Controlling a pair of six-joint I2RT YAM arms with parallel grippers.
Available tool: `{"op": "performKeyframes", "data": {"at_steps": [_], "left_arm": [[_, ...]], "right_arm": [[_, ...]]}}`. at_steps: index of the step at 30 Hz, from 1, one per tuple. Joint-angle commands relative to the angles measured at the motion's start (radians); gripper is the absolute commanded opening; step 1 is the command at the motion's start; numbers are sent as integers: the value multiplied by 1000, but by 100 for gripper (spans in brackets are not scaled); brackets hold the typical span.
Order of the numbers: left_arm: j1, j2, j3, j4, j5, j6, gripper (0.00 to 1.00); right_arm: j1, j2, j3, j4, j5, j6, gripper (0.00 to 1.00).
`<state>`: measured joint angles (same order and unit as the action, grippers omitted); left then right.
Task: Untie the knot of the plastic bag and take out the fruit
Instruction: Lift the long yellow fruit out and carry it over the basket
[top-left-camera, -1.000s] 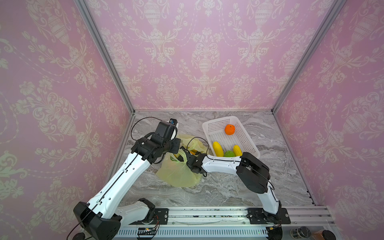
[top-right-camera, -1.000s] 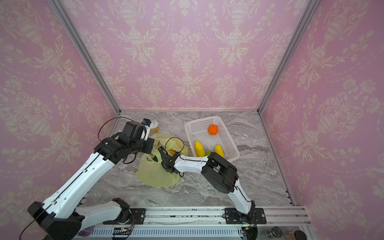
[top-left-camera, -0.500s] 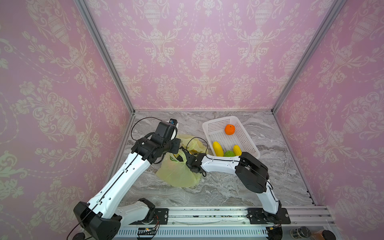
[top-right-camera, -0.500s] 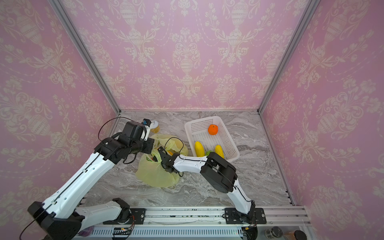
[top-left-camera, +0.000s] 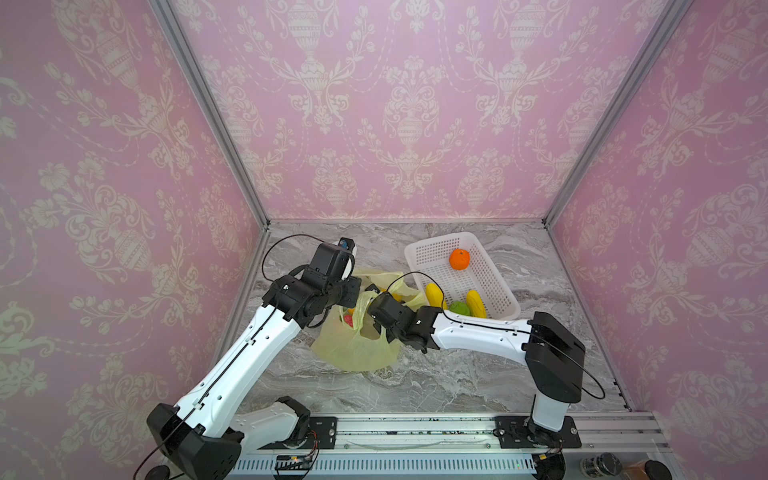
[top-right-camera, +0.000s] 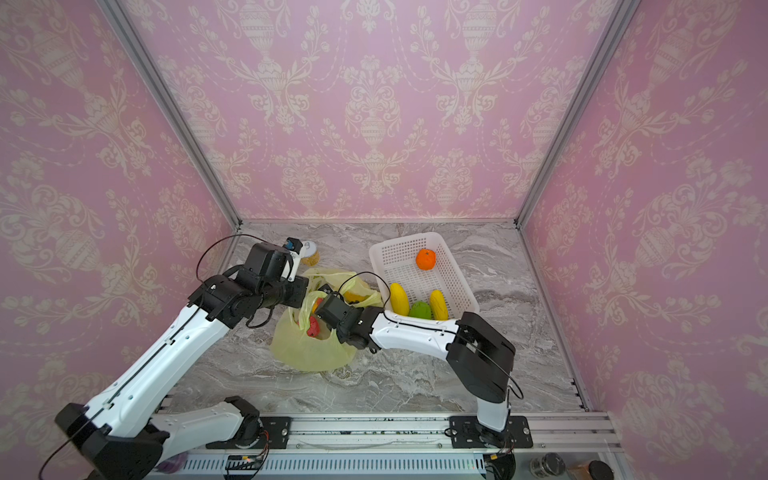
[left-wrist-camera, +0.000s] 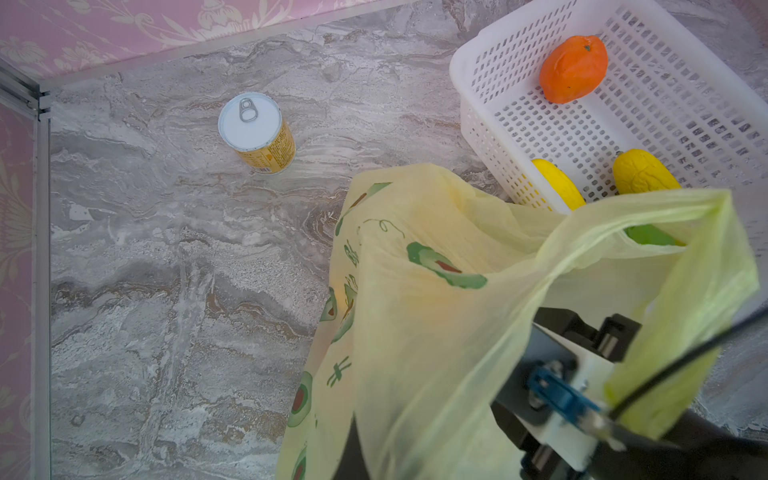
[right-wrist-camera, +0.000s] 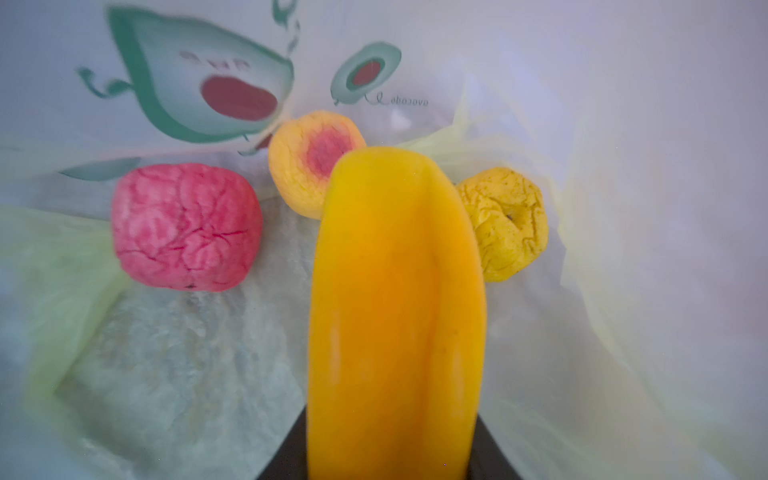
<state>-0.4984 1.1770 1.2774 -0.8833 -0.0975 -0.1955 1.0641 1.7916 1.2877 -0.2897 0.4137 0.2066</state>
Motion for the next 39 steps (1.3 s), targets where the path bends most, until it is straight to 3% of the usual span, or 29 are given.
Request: {"op": "performKeyframes", "data": {"at_steps": [1,10,16,23,29,33,39], "left_arm": [[11,-7,-7,-12,18,14,0],[11,-4,-7,-13,15,14,0],[11,-13,-10,-12,-14,15,0],[12,-6,-8,-17,-12,15,0],[12,-4,-8,-17,-12,15,0],[13,-9,-7,-17,-9,14,0],[12,-10,-9,-15,-7,13,0]], "right_arm": [[11,-89,-77,99,-57,-13,18],[17,-370,-308,272,-266,-18,8],[19,-650,-497,395,-359,-24,7],[-1,-919,-650,390,-181,-28,2],[-109,-1019,-677,264,12,52,1],[-246,-994,-664,133,104,156,2],[-447,-838,-627,1,94,270,0]]}}
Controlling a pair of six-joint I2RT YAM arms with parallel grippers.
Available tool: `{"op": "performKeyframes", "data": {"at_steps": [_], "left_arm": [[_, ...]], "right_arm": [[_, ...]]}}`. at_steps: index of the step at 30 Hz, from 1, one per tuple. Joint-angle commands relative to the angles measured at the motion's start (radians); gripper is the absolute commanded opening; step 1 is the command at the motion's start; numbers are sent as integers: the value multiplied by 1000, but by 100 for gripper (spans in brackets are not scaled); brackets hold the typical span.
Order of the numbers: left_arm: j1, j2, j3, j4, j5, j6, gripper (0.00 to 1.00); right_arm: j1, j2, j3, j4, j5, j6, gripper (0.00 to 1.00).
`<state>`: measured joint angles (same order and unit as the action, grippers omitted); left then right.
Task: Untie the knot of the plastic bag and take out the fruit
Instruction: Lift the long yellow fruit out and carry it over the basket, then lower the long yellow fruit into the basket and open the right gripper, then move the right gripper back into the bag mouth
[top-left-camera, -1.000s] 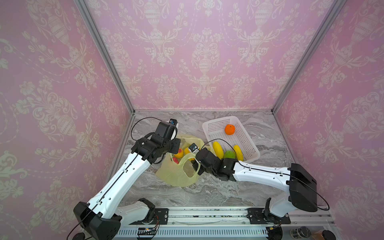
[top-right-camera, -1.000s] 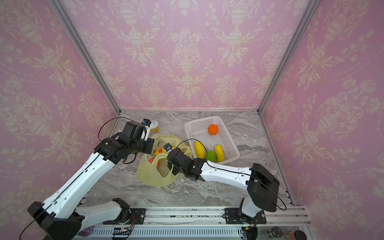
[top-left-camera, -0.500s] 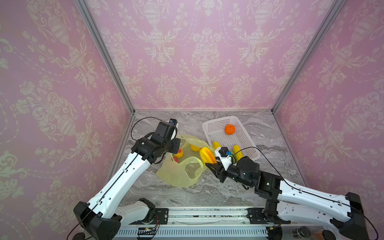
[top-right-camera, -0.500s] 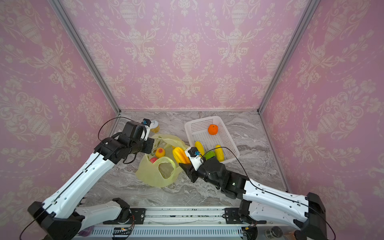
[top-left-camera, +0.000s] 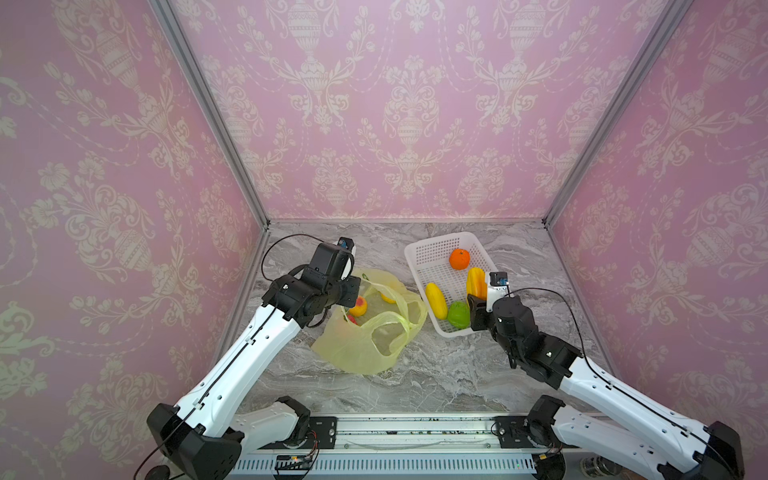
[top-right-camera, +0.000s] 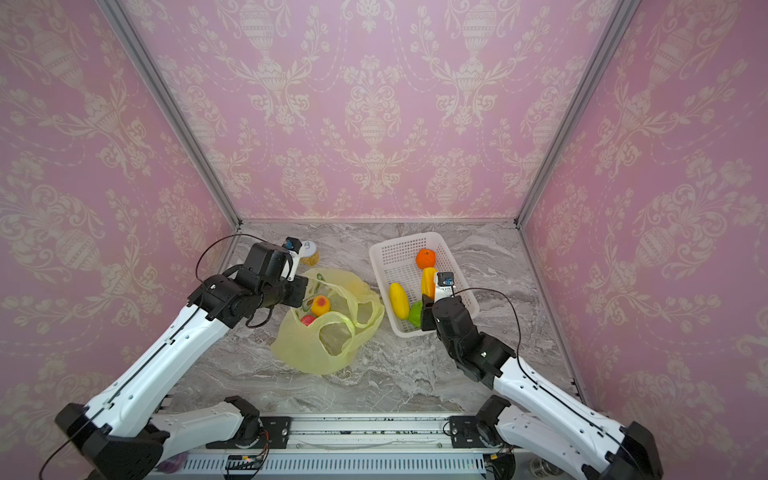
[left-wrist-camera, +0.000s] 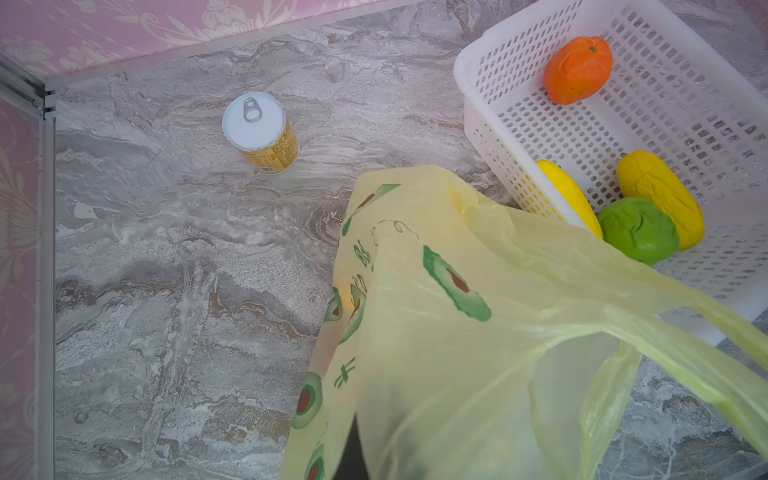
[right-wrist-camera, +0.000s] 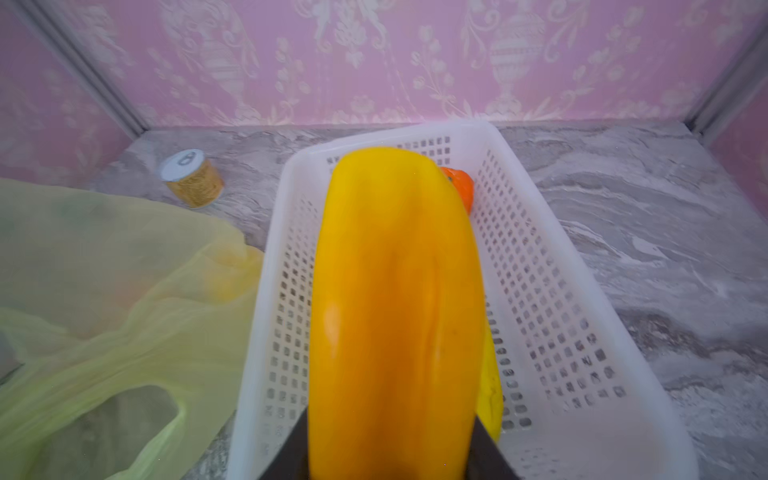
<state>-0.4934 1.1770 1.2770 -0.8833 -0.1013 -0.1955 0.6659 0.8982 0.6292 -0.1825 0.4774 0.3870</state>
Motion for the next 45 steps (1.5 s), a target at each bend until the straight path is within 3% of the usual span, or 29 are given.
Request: {"op": "performKeyframes", "data": {"at_steps": [1,5,10,16,23,28,31,38,45], "left_arm": [[7,-8,-7,-16,1,13,0],[7,-14,-8,-17,-1,14,0],[7,-17,-9,-13,0,14,0],[7,-17,-9,-13,5,14,0],[8,-19,-8,-15,6,14,0],[7,-17,-8,-13,8,13,0],[9,-11,-7,-13,12,14,0],[9,-4,-7,-13,14,13,0],[12,-9,-9,-13,-3,16,0]], "right_arm": [[-68,88,28,-99,12,97,0],[-123,210,32,-59,-62,114,0],[-172,343,72,-61,-53,119,0],[-241,461,110,-64,-77,141,8],[-257,494,126,-57,-69,140,52],[-257,430,117,-67,-62,126,78],[-257,359,87,-59,-68,118,86],[-208,149,27,-3,-162,65,88],[34,-77,-36,154,-254,-68,57]]}}
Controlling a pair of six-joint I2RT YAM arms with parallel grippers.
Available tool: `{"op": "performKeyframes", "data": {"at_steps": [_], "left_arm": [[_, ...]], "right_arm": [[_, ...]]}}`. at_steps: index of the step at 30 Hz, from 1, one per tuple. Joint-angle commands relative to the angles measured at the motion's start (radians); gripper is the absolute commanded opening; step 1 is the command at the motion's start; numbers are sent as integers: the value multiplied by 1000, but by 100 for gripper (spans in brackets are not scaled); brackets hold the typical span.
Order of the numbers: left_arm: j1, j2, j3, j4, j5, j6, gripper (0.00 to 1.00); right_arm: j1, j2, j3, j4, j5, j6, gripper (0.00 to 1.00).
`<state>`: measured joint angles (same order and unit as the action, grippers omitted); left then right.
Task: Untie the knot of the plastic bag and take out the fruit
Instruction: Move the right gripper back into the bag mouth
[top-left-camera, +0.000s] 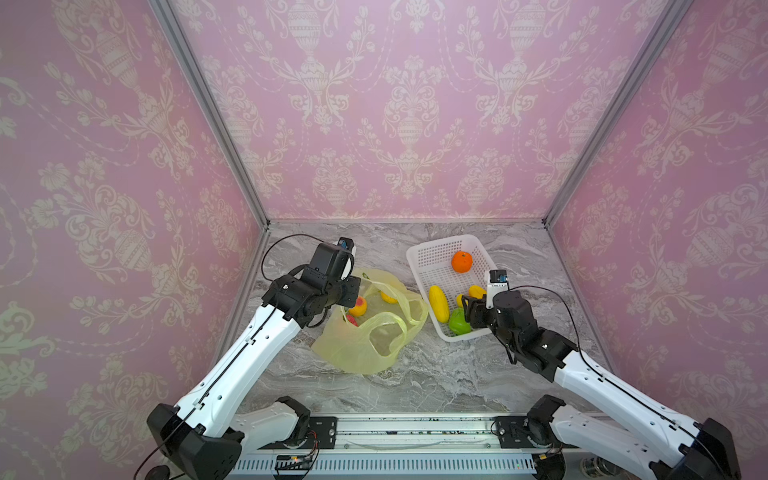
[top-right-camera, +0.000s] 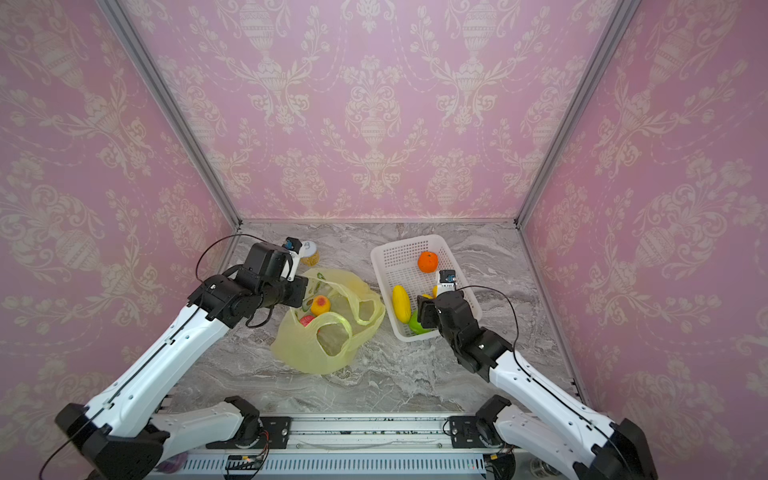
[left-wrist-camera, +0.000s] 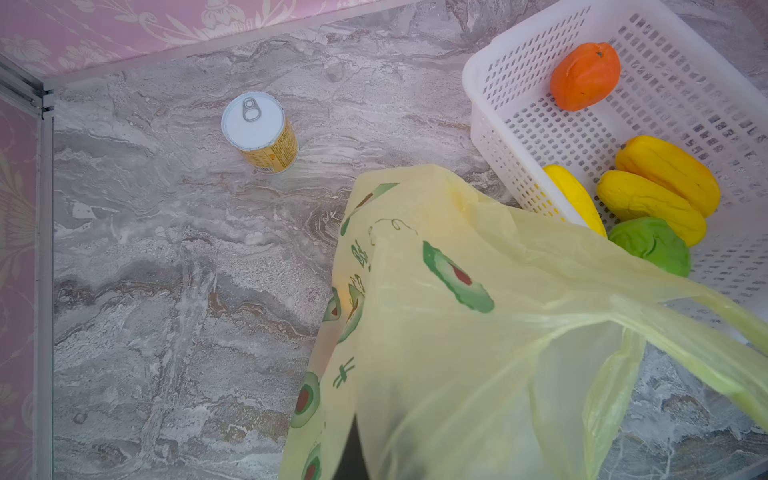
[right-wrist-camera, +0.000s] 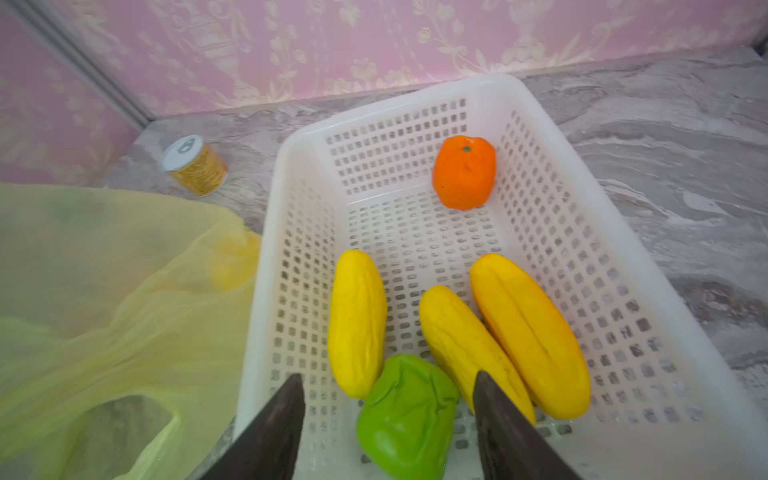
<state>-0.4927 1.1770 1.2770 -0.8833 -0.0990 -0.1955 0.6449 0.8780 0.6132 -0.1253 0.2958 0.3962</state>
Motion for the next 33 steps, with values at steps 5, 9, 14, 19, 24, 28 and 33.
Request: {"op": "performKeyframes", "data": {"at_steps": [5,9,14,19,24,28,33], "left_arm": [[11,-13,-8,-13,3,13,0],[11,-19,-10,-11,8,14,0],[11,-28,-11,-11,8,14,0],[11,-28,-11,-11,10,14,0],[11,-30,-11,-9,16,13,0],[11,-33,-11,-9,18,14,0],[11,-31,-12,-9,18,15,0]], "right_arm": [[220,-115,-1,154,-222,-162,44],[359,-89,22,185,-289,-225,40],[482,7,46,221,-311,-282,36],[496,156,85,254,-208,-259,29],[493,331,188,219,-93,-244,20],[493,437,259,212,-120,-250,26],[524,535,332,189,-175,-292,39]]}}
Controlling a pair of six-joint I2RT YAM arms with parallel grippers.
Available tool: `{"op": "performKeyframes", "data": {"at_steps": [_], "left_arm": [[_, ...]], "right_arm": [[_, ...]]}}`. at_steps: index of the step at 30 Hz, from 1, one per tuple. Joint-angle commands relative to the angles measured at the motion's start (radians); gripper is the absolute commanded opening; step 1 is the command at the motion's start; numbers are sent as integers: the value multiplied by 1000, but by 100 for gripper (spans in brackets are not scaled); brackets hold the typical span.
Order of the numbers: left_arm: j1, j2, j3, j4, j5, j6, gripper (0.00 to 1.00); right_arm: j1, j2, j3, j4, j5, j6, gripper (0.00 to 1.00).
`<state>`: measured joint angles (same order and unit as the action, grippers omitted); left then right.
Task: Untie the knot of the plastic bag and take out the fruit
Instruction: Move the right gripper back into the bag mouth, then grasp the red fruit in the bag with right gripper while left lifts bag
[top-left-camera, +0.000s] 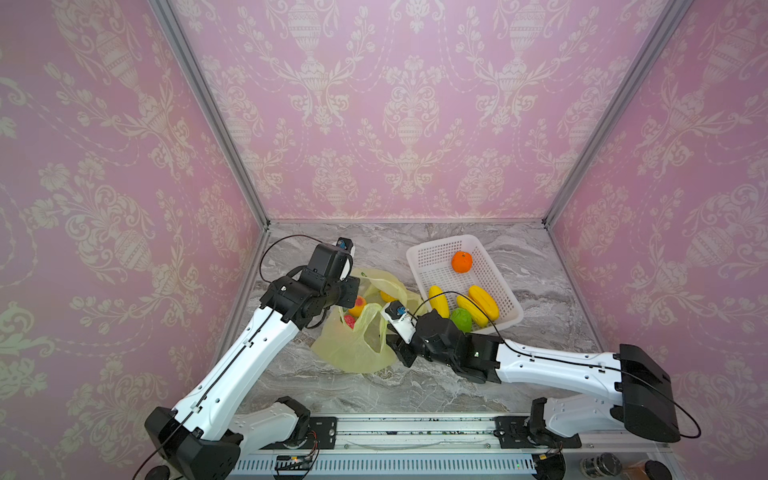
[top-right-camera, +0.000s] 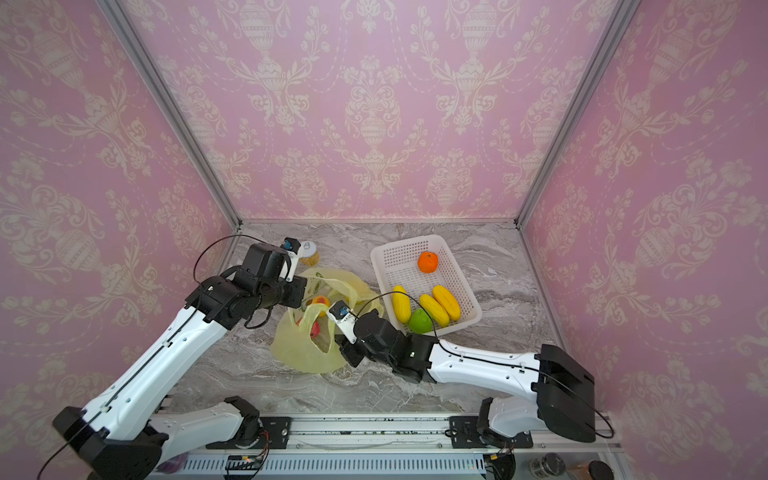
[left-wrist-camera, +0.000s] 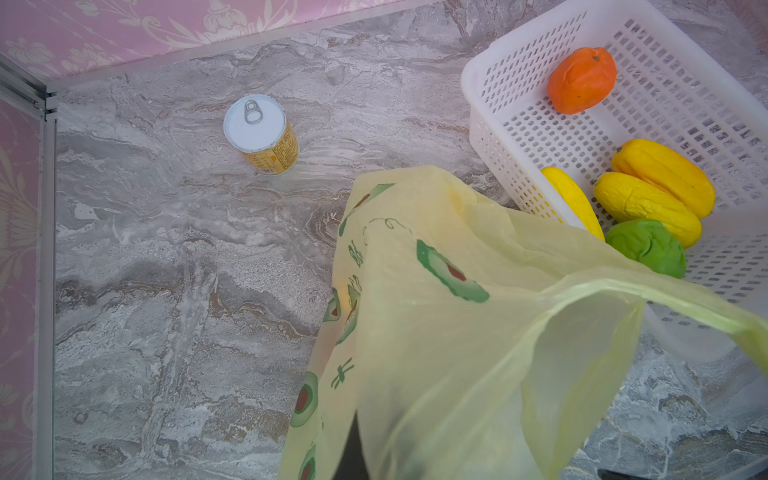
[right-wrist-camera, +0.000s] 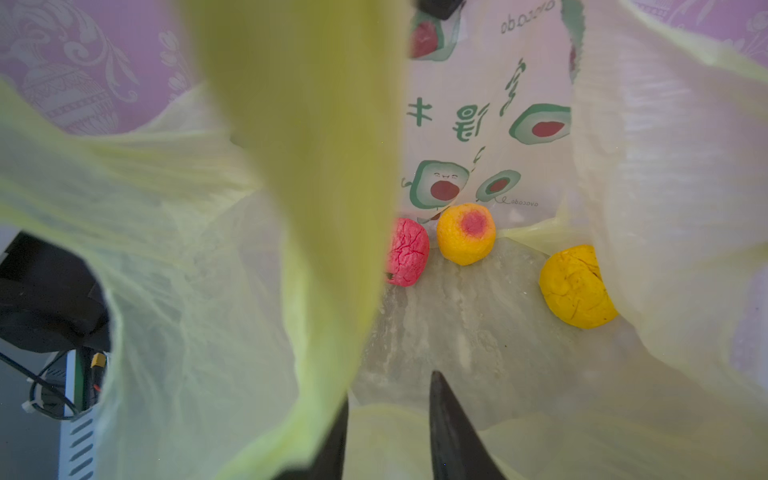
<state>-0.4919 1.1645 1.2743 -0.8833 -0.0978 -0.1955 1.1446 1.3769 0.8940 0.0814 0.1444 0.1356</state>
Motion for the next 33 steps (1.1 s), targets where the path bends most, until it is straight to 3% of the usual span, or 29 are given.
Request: {"op": "performKeyframes", "data": {"at_steps": [1,8,13,19,25,33], "left_arm": [[10,-19,-9,-9,16,14,0],[10,-35,-10,-3,23,16,0],[10,-58,-16,9,43,15,0],[10,-72,-19,23,88,17,0],[10,-69,-20,25,108,16,0],[10,-72,-20,26,120,15,0]], "right_arm": [[38,62,70,-31,-16,-43,42],[39,228,157,-51,51,-31,58],[-48,300,215,-74,37,70,62],[-74,414,354,-149,92,95,70],[-121,526,428,-85,-55,195,90],[-125,671,511,18,-193,298,100]]}}
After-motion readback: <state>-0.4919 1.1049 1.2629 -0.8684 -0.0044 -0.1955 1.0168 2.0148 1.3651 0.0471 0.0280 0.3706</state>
